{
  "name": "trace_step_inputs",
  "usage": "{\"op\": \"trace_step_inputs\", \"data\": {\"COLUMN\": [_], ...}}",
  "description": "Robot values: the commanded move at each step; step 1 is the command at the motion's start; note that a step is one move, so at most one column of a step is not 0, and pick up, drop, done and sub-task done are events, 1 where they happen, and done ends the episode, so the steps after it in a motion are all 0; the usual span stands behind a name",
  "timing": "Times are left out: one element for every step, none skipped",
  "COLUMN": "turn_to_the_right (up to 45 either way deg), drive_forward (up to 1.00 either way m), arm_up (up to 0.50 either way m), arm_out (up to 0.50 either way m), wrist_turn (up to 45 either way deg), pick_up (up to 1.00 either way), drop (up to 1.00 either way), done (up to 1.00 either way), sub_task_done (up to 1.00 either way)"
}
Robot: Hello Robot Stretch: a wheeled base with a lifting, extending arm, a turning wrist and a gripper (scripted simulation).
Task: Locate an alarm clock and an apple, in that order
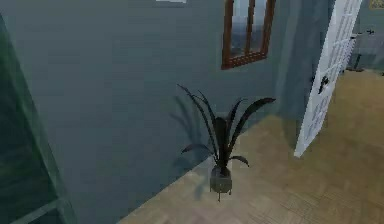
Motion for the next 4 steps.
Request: {"op": "trace_step_inputs", "data": {"turn_to_the_right": [45.0, 9.0, 0.0, 0.0], "drive_forward": [0.00, 0.00, 1.00, 1.00], "arm_up": [0.00, 0.00, 0.00, 0.00], "arm_out": [0.00, 0.00, 0.00, 0.00], "wrist_turn": [0.0, 0.0, 0.0, 0.0], "pick_up": [0.00, 0.00, 0.00, 0.00], "drop": [0.00, 0.00, 0.00, 0.00], "done": [0.00, 0.00, 0.00, 0.00], "sub_task_done": [0.00, 0.00, 0.00, 0.00]}}
